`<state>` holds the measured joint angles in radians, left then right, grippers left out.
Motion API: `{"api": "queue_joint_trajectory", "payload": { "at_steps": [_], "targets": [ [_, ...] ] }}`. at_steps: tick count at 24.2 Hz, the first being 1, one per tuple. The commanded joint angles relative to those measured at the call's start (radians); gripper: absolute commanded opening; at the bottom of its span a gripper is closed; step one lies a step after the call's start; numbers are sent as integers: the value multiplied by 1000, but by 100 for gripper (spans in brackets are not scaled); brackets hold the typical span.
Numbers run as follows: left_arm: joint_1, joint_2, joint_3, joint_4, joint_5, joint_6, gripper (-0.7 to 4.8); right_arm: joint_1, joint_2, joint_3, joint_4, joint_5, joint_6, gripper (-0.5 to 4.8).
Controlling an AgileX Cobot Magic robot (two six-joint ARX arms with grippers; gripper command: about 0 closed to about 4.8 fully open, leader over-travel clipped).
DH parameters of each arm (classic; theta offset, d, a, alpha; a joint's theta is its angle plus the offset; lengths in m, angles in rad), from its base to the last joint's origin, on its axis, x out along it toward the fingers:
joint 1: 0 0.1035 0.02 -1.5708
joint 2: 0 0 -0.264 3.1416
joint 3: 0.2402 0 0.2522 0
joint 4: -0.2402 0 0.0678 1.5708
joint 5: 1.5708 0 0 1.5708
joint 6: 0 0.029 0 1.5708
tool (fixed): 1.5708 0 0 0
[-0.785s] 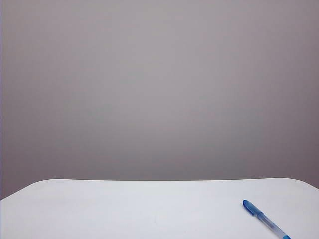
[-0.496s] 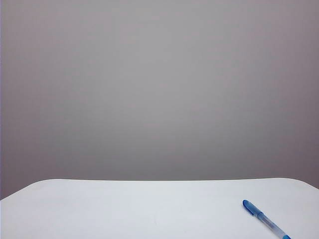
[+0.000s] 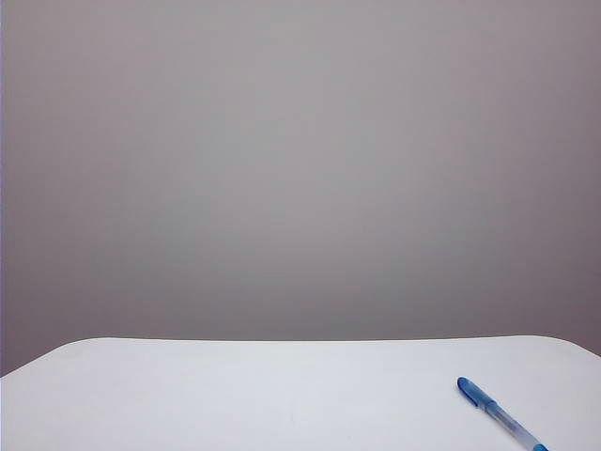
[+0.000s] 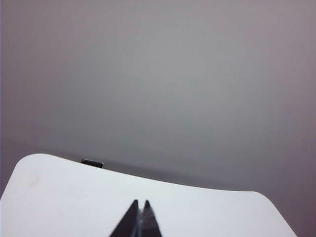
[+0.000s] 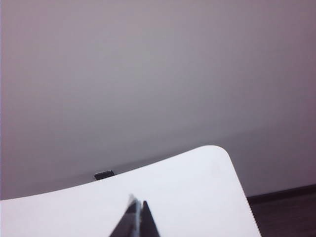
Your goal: Pick up the pen and remove the cap.
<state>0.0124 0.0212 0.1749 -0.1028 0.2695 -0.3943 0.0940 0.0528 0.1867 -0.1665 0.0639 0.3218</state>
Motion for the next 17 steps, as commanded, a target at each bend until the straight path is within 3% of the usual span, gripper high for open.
{"api": "queue_joint_trajectory", "payload": {
  "at_steps": [1, 4, 8, 11, 15, 17],
  "targets": [
    [1, 84, 53, 3, 10, 3, -5, 0, 89, 102, 12, -85, 50, -2],
    [0, 249, 175, -8, 53, 84, -5, -1, 242, 254, 18, -222, 36, -1],
    [0, 474, 398, -83, 29, 250, -5, -1, 414, 394, 28, -227, -106, 19],
    [-2, 672, 584, -211, 36, 394, -4, -1, 558, 477, -13, -251, -117, 22],
    [-37, 866, 723, -345, 60, 425, -1, 0, 740, 555, -64, -289, -122, 23],
    [-98, 957, 771, -352, 48, 425, -1, 0, 848, 598, -103, -289, -141, 57]
  ]
}}
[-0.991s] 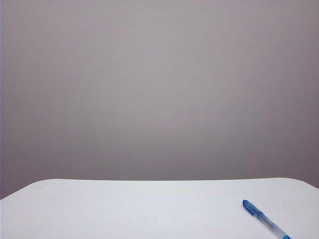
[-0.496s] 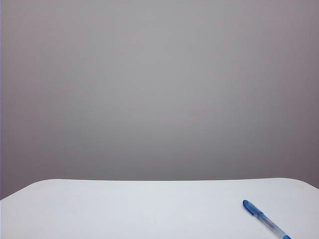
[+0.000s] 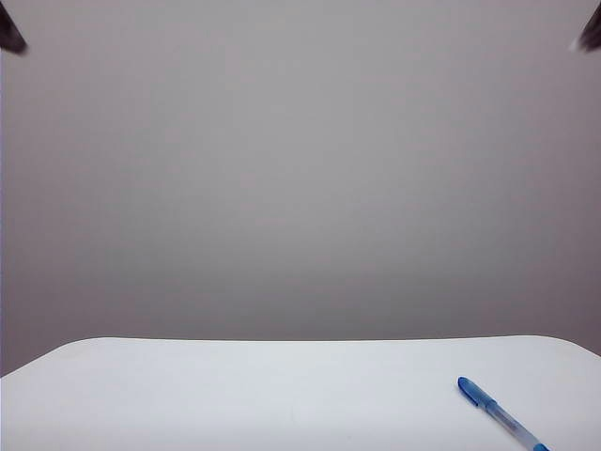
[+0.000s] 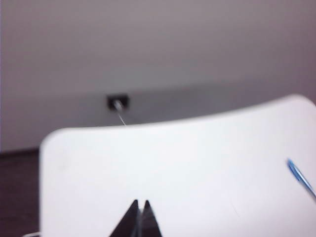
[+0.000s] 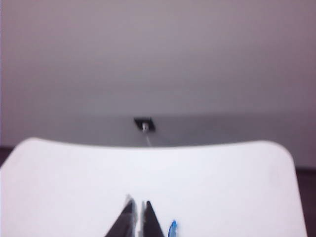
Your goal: Pick up the pen and remove the cap.
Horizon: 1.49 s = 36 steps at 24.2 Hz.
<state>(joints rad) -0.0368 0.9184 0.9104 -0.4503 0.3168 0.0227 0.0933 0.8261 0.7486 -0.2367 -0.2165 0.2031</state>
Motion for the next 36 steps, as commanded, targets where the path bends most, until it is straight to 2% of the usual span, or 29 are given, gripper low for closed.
{"api": "queue_joint_trajectory", "payload": {
  "at_steps": [1, 3, 5, 9, 12, 15, 16, 19, 21, 22, 27, 36],
  "targets": [
    [-100, 108, 57, 3, -32, 7, 14, 1, 154, 74, -84, -8, -26, 80],
    [-204, 179, 93, 3, -119, 8, 60, 2, 266, 119, -134, -8, -53, 109],
    [-272, 230, 119, 3, -171, 13, 62, 3, 326, 133, -141, -8, -70, 109],
    [-362, 338, 180, -13, -174, 33, 62, 34, 449, 153, -149, 7, -81, 113],
    [-413, 418, 216, -12, -175, 33, 62, 79, 547, 153, -156, 49, -103, 192],
    [-417, 485, 224, -16, -174, 29, 62, 129, 657, 153, -157, 86, -114, 265],
    [-417, 495, 224, -20, -174, 29, 62, 135, 676, 153, -158, 84, -114, 271],
    [-416, 520, 224, -22, -175, 34, 77, 162, 755, 153, -160, 89, -137, 275],
    [-416, 521, 224, -16, -175, 41, 158, 163, 800, 153, -159, 88, -162, 275],
    [-418, 521, 224, 3, -174, 56, 166, 162, 842, 154, -160, 87, -168, 274],
    [-417, 521, 224, 26, -174, 55, 165, 163, 956, 159, -155, 88, -180, 274],
    [-417, 521, 224, 30, -169, 48, 161, 173, 985, 160, -126, 94, -179, 274]
  ]
}}
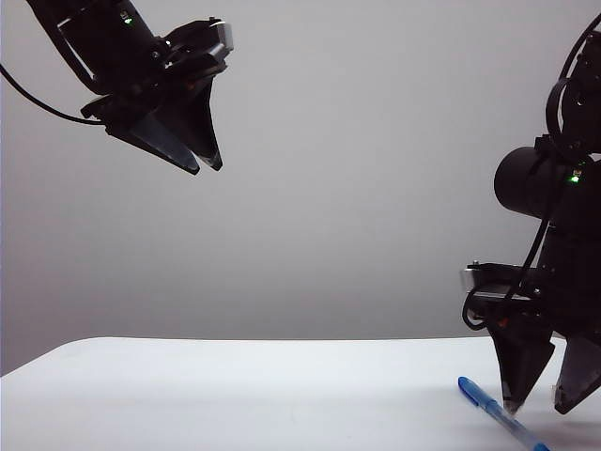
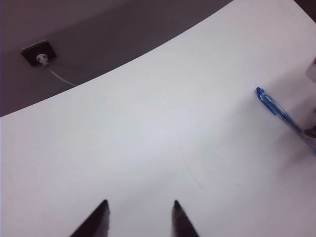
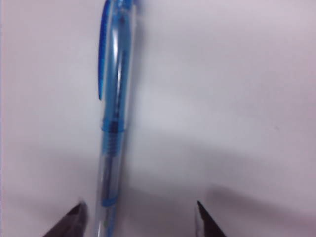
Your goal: Pick up the pen and remove the cap.
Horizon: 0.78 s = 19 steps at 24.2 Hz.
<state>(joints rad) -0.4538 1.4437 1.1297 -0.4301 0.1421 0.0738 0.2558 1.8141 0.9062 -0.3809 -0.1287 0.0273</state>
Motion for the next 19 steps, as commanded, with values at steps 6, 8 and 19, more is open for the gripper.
{"api": "queue_joint_trajectory", "payload": {
  "at_steps": [6, 8, 19],
  "targets": [
    [0, -5, 4, 5, 16, -3, 161, 75, 40, 3, 67, 86, -2, 268],
    [0, -5, 4, -2, 16, -3, 161, 76, 69, 3, 73, 86, 5, 261],
    [0, -5, 1, 105, 89, -3, 212, 75, 70, 73, 26, 28, -32, -1]
  ]
}}
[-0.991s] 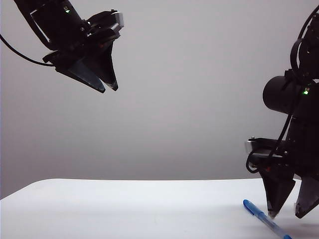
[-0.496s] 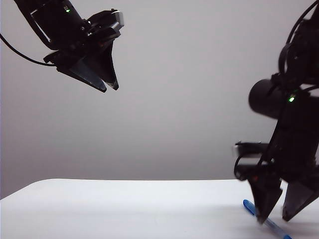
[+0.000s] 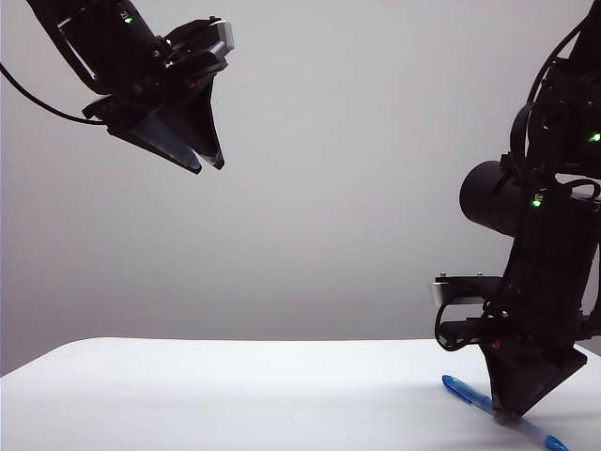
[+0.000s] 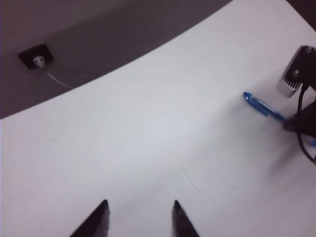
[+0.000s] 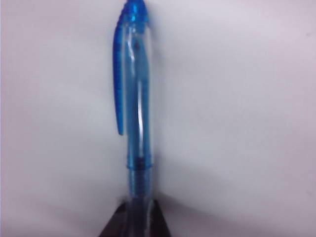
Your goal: Pick up the pen and remove the cap.
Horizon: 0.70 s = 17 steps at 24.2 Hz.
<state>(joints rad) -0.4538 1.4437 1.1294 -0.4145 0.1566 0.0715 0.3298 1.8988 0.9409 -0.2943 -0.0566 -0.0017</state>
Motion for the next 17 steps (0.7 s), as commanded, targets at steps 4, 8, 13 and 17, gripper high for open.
{"api": "queue_joint_trajectory", "payload": {
  "at_steps": [4, 8, 13, 17],
  "targets": [
    [6, -5, 2, 212, 92, -86, 408, -5, -117, 170, -156, -172, -11, -1],
    [31, -5, 2, 272, 149, -146, 431, -5, -266, 306, -280, -344, -33, -1],
    [81, -5, 2, 511, 521, -392, 430, -5, -491, 323, -275, -492, -32, -1],
    [74, -5, 2, 738, 657, -449, 430, -4, -618, 323, -253, -549, -19, -1]
  ]
}}
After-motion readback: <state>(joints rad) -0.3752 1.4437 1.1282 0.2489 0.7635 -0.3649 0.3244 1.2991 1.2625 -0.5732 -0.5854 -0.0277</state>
